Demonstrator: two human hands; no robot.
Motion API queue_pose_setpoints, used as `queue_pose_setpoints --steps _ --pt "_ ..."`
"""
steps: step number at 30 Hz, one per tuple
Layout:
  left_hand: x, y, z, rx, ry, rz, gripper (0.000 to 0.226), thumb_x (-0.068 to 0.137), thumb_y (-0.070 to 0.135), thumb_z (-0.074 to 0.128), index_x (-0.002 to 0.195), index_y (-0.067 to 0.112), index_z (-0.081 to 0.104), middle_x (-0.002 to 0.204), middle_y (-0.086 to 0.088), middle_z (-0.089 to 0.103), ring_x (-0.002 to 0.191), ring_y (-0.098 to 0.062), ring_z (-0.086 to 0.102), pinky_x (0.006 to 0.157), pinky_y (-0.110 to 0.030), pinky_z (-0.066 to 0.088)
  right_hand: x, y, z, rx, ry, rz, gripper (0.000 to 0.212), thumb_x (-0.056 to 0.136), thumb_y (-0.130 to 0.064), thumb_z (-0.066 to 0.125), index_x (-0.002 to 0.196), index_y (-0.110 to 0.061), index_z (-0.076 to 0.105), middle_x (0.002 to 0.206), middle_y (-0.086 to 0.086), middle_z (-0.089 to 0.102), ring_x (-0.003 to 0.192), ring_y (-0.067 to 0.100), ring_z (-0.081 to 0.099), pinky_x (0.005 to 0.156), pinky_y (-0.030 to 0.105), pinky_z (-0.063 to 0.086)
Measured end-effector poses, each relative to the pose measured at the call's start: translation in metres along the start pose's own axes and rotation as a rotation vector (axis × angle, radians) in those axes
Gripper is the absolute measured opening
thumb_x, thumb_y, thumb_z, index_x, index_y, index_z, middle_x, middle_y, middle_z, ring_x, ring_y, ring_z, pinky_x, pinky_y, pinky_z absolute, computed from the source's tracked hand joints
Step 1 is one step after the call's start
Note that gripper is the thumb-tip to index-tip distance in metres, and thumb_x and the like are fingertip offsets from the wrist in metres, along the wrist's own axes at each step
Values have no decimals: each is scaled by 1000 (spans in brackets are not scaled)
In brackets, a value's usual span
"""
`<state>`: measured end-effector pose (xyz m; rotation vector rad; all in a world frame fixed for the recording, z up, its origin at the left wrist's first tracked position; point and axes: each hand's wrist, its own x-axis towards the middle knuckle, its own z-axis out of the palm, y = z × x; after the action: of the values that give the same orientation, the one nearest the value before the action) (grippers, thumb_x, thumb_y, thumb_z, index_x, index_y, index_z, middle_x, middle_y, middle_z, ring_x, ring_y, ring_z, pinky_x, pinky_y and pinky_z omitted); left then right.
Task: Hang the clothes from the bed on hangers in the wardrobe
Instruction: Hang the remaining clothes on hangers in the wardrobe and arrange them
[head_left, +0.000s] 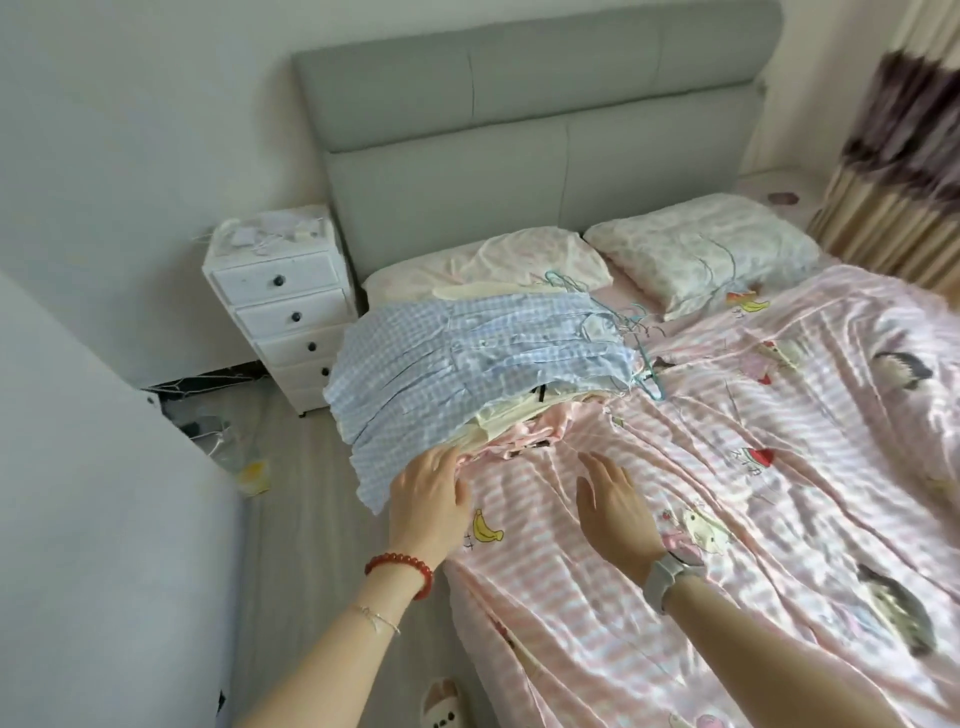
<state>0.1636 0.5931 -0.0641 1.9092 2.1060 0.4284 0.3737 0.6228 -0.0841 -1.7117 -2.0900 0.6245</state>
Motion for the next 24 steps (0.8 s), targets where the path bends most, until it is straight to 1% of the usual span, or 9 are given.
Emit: queue_pose_setpoints --steps 8,15,17,18,19,20,22,23,24 --pt "160 -2 21 26 -163 73 44 98 27 34 141 18 32 146 -1 32 134 -19 29 108 -36 29 126 46 2 154 53 326 38 96 -10 38 132 -1 41 134 20 46 124 32 43 100 37 34" --pt "271 4 98 53 -317 58 46 98 27 33 142 18 28 149 -3 27 135 -22 26 106 -38 28 239 133 22 201 84 535 36 96 -7 34 129 1 45 130 22 49 118 35 46 91 37 37" --pt "296 5 126 65 -355 49 47 98 28 33 144 18 25 151 -5 22 137 -24 22 106 -40 28 271 163 31 216 69 593 36 95 -7 33 128 1 47 120 22 53 105 34 52 84 36 39" --pt "304 5 137 73 -371 51 48 98 30 33 145 19 23 153 -6 18 138 -24 20 107 -41 28 282 173 34 229 58 621 36 95 -6 32 126 2 48 108 20 55 91 30 54 76 34 38" --pt "315 5 155 84 -392 52 50 98 31 32 145 20 21 154 -6 15 140 -24 16 107 -42 27 297 189 42 238 53 638 36 94 -6 31 124 4 49 97 17 54 77 25 49 69 31 34" --pt "324 4 171 97 -404 53 51 99 34 32 146 22 18 155 -5 10 141 -24 13 109 -43 25 312 203 48 253 50 658 36 94 -6 31 123 6 49 93 18 53 72 21 46 67 30 31" --pt "340 1 197 127 -446 59 53 99 39 27 148 27 10 157 -2 0 143 -23 3 112 -45 19 340 225 59 322 34 707 35 96 -8 30 125 4 46 107 22 56 87 25 51 72 30 32" --pt "346 0 209 147 -479 64 54 99 42 25 148 29 6 157 -1 -4 143 -24 -2 114 -46 16 353 235 64 368 24 734 31 96 -9 30 120 1 47 108 19 54 98 28 51 75 29 33" --pt "350 -1 219 172 -512 73 54 99 44 23 147 31 4 157 0 -6 143 -25 -4 114 -48 15 364 243 68 414 7 774 24 96 -10 31 112 -4 48 101 14 52 100 30 50 75 29 32"
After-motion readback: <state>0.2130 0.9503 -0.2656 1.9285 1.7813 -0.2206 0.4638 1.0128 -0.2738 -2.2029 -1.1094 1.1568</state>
